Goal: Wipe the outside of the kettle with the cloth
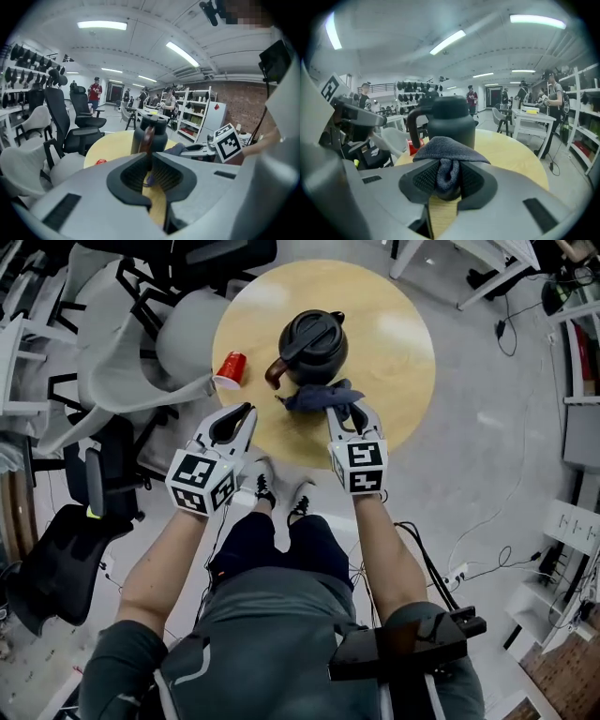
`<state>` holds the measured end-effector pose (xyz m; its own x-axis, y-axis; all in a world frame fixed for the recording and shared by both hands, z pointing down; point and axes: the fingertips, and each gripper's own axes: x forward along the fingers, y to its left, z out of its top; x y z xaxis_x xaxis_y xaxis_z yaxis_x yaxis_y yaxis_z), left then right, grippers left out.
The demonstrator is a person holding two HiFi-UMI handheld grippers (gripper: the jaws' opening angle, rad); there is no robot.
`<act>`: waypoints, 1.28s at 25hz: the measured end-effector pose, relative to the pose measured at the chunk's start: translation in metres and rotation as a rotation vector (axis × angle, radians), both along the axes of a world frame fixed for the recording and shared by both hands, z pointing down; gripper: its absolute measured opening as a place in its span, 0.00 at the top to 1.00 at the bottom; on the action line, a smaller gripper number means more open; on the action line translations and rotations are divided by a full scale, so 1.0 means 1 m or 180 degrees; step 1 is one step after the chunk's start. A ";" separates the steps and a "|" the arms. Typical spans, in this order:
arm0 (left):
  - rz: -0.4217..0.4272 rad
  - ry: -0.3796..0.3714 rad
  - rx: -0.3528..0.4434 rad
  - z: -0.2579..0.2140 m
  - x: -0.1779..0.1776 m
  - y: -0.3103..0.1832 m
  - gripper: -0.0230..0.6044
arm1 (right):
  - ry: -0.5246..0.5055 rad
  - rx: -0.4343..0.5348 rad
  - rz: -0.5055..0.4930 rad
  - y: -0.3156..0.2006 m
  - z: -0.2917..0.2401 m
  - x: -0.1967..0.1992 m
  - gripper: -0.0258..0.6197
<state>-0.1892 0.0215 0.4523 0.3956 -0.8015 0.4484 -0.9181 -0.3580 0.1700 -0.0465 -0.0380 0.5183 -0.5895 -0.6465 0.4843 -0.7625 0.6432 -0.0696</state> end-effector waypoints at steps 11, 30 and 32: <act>0.0058 0.0181 0.0490 -0.115 0.022 0.019 0.95 | -0.0470 0.0545 -0.0060 0.024 -0.167 0.051 0.79; 0.0221 0.0187 0.1296 -0.254 -0.036 0.032 0.95 | -0.0574 0.1270 0.0408 0.070 -0.318 0.072 0.79; 0.0190 0.0178 0.1283 -0.259 -0.046 0.029 0.95 | -0.0609 0.1274 0.0506 0.071 -0.328 0.072 0.79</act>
<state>-0.2350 0.0504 0.1932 0.4616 -0.8835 0.0795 -0.8870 -0.4585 0.0543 0.0258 0.0329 0.1907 -0.5225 -0.8497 0.0707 -0.8514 0.5244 0.0112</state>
